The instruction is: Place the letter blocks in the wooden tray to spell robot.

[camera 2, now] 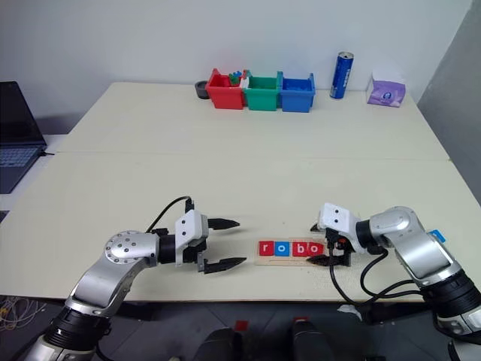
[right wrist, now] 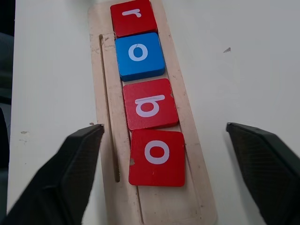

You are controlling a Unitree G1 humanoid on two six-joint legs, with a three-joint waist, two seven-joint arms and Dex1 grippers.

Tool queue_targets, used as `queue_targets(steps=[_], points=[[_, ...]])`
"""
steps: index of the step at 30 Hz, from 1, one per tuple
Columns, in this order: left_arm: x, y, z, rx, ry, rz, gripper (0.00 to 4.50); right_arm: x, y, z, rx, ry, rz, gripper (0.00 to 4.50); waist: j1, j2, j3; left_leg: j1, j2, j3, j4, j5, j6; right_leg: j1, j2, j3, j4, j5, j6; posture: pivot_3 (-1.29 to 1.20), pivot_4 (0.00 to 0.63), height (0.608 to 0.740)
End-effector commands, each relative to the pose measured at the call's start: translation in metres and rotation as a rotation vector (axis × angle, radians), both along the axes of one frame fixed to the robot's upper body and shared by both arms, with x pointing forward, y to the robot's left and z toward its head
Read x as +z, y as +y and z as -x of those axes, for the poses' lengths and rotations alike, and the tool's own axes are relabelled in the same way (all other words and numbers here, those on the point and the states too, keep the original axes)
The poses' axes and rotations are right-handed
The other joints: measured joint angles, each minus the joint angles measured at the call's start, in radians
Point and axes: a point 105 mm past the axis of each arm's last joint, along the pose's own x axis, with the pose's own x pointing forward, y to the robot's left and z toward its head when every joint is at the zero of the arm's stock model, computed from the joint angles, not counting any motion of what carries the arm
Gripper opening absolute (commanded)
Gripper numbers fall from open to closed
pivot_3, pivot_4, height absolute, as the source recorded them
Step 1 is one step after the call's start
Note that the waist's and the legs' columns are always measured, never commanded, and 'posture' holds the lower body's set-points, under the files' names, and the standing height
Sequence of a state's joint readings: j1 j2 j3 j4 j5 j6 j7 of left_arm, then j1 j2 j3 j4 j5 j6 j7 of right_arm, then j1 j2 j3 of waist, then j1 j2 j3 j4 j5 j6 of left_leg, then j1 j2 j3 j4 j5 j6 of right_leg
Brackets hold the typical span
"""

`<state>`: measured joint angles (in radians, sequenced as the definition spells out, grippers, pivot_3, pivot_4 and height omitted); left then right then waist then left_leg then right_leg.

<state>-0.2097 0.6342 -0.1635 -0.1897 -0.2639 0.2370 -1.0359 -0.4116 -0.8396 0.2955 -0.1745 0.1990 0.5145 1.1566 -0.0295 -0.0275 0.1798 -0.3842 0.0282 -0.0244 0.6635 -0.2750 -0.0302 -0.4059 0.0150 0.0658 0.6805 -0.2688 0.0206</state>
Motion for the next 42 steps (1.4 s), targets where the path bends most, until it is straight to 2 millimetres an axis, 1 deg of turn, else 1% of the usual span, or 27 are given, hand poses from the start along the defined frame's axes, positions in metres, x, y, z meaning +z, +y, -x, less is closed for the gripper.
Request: queue_targets(steps=[1,5,7,8,10,13,18,19,26,38,42], points=[[0.009,-0.005,0.003,-0.020,-0.043,0.013,4.50,0.022,0.000,-0.001,-0.013,-0.053,-0.038,4.48,0.000,0.000,0.000,0.000,0.000,0.000,0.000,0.000,0.000,0.000,0.000,0.000,0.000,0.000,0.000,0.00,0.150,0.740],[0.010,-0.004,0.004,-0.017,-0.042,0.013,4.50,0.033,-0.006,0.008,-0.041,-0.057,-0.054,4.48,0.000,0.000,0.000,0.000,0.000,-0.001,0.000,0.000,0.000,0.000,0.000,0.000,0.000,0.000,0.000,0.00,0.150,0.740],[0.009,-0.004,0.004,-0.015,-0.041,0.012,4.50,0.036,-0.012,0.011,-0.078,-0.070,-0.052,4.10,0.001,0.000,0.000,0.000,0.000,-0.001,0.000,0.000,0.000,0.000,0.000,0.000,0.000,0.000,0.000,0.00,0.150,0.740],[0.010,-0.004,0.004,-0.015,-0.040,0.012,4.50,0.036,-0.014,0.014,-0.089,-0.074,-0.046,3.85,0.002,0.000,0.000,0.000,0.000,-0.001,0.000,0.000,0.000,0.000,0.000,0.000,0.000,0.000,0.000,0.00,0.150,0.740],[0.010,-0.004,0.004,-0.015,-0.039,0.011,4.50,0.034,-0.022,0.018,-0.123,-0.089,-0.018,3.16,0.002,0.000,0.000,0.000,0.000,-0.001,0.000,0.000,0.000,0.000,0.000,0.000,0.000,0.000,0.001,0.00,0.150,0.740],[0.010,-0.004,0.003,-0.016,-0.039,0.011,4.50,0.027,-0.028,0.020,-0.152,-0.107,0.020,2.14,0.001,0.000,0.000,0.000,0.000,0.000,0.000,0.000,0.000,0.000,0.000,0.000,0.000,-0.001,0.002,0.00,0.150,0.740],[0.010,-0.006,0.002,-0.025,-0.040,0.013,4.50,0.018,-0.028,0.022,-0.148,-0.106,0.045,0.27,-0.002,0.000,0.000,0.001,0.000,0.000,0.000,0.000,0.000,0.000,0.000,0.001,0.000,-0.002,0.004,0.00,0.150,0.740],[0.010,-0.006,0.001,-0.026,-0.040,0.013,4.50,0.017,-0.028,0.023,-0.145,-0.101,0.048,0.04,-0.002,0.000,0.000,0.001,0.000,0.000,0.000,0.000,0.000,0.000,0.001,0.001,0.000,-0.002,0.004,0.00,0.150,0.740],[0.010,-0.007,0.001,-0.027,-0.040,0.014,4.50,0.006,-0.033,0.021,-0.142,-0.102,0.112,0.04,-0.001,0.000,0.000,0.000,0.000,0.000,0.000,0.000,0.000,0.000,0.000,0.000,0.000,-0.002,0.004,0.00,0.150,0.740],[0.010,-0.006,0.003,-0.018,-0.037,0.014,4.50,-0.002,-0.026,0.012,-0.107,-0.109,0.127,0.04,-0.001,0.000,0.000,0.000,0.000,0.000,0.000,0.000,0.000,0.000,0.000,0.000,0.000,-0.002,0.004,0.00,0.150,0.740],[0.010,-0.005,0.004,-0.015,-0.036,0.013,4.50,-0.004,-0.025,0.013,-0.081,-0.096,0.140,0.04,-0.001,0.000,0.000,0.000,0.000,0.000,0.000,0.000,0.000,0.000,0.000,0.001,0.000,-0.002,0.004,0.00,0.150,0.740]])
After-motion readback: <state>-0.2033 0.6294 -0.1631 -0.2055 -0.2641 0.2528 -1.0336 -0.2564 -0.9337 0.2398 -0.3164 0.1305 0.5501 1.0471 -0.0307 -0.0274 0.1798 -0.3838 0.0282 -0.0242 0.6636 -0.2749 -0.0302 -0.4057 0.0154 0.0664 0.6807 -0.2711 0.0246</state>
